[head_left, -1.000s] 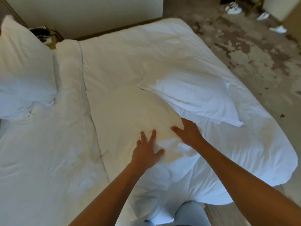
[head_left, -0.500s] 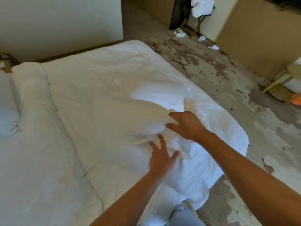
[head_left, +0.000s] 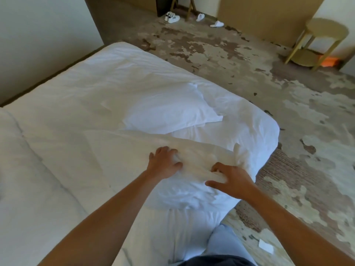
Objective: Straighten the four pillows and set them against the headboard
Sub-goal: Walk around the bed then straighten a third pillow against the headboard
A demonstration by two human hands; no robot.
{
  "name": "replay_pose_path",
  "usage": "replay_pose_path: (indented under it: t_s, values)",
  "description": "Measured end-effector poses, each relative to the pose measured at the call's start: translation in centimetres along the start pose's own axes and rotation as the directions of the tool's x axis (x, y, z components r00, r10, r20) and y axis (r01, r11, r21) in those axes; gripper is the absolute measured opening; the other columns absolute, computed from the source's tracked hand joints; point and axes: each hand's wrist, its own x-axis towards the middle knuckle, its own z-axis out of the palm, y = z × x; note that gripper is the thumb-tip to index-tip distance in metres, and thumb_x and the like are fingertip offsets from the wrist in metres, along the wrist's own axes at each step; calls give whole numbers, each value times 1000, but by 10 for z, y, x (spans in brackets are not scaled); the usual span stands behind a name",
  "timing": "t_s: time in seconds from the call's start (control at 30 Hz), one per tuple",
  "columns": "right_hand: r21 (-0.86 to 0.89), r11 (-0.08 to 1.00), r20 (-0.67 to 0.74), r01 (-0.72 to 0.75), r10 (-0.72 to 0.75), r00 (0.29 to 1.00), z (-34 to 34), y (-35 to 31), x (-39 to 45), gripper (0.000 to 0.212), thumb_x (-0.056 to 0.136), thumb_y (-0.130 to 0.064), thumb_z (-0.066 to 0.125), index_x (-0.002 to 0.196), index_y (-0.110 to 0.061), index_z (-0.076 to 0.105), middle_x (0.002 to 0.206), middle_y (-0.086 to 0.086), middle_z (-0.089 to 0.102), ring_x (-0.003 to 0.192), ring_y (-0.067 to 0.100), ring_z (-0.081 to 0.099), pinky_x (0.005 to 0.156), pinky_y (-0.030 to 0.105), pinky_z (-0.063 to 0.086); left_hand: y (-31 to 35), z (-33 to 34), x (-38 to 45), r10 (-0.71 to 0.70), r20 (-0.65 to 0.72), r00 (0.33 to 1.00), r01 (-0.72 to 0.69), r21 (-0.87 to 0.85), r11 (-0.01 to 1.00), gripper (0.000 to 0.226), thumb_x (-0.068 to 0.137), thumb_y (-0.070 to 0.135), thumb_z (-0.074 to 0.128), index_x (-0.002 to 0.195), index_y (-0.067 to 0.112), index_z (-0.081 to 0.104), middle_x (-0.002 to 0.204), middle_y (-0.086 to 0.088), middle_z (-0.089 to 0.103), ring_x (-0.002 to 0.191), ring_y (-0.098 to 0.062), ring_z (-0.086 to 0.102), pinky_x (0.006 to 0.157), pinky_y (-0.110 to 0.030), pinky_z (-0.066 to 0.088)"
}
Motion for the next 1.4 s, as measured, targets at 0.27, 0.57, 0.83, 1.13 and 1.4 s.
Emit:
replay_pose_path:
  t_s: [0.27,0.57,0.83,1.13,1.4]
  values:
    - [-68,998,-159,4,-15,987,16,-60,64,70,97,-62,54,150,-18,46,144,8,52,132,31,52,109,45,46,-6,35,-7,-55,44,998,53,43,998,63,88,61,52,146,37,43,161,1,32,151,-24,23,119,-53,19]
    - [-61,998,-49,1,-4,999,45,-65,75,30,102,-54,51,111,-27,59,81,1,66,80,30,71,60,33,42,-23,11,-2,-175,53,983,177,-17,984,74,91,38,63,156,32,27,169,2,15,149,-25,31,110,-50,42]
    - [257,948,-124,190,-163,979,-15,-38,51,40,96,-43,67,62,-28,53,52,-8,55,45,9,49,48,24,32,-15,-14,-12,-119,-93,989,121,20,992,24,97,24,55,115,9,63,117,-13,57,106,-37,63,84,-44,52]
    - [242,903,-297,355,-280,913,-76,-62,48,23,100,-36,69,83,-23,78,72,-8,73,66,13,68,65,34,56,-2,-61,-55,-224,-440,870,211,-80,974,20,102,12,48,100,2,65,96,-17,68,92,-38,64,77,-41,49]
    - [321,824,-427,467,-314,848,-115,-84,65,26,100,-39,68,78,-26,73,63,-10,65,60,6,63,57,29,49,27,-100,-106,-320,-574,754,281,-158,947,22,101,13,48,82,10,58,78,-6,61,75,-30,60,65,-36,42]
